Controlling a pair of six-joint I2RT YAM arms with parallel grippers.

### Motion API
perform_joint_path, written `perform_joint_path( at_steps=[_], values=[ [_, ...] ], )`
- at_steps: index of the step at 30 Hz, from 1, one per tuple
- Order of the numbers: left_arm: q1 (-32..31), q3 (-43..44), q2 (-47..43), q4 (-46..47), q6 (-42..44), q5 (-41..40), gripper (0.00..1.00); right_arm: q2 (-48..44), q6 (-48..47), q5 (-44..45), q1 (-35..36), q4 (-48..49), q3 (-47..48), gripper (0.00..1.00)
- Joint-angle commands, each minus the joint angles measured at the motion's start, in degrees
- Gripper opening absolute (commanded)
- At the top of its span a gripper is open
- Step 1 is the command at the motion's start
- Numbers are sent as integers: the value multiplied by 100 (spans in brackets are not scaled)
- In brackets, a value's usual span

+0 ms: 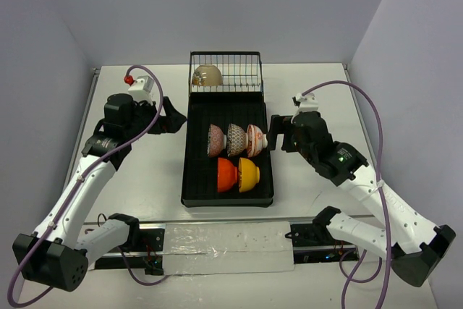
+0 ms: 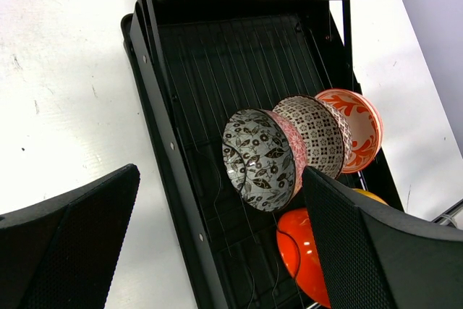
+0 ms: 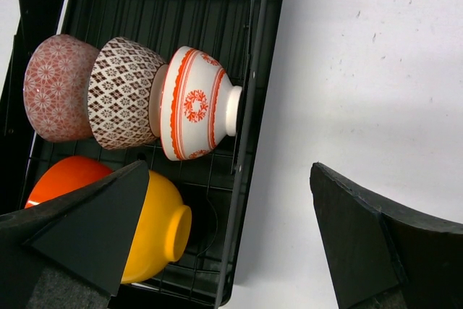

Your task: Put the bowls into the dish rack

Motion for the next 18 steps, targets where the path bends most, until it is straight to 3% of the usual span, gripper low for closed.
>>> perform_joint_path(
  at_steps=[1,18],
  values=[
    [-42,34,-82,250,102,165,99,-143,57,197,52,70,54,100],
    [-51,52,-47,206,119,77,99,-538,40,303,95,218,20,100]
  ],
)
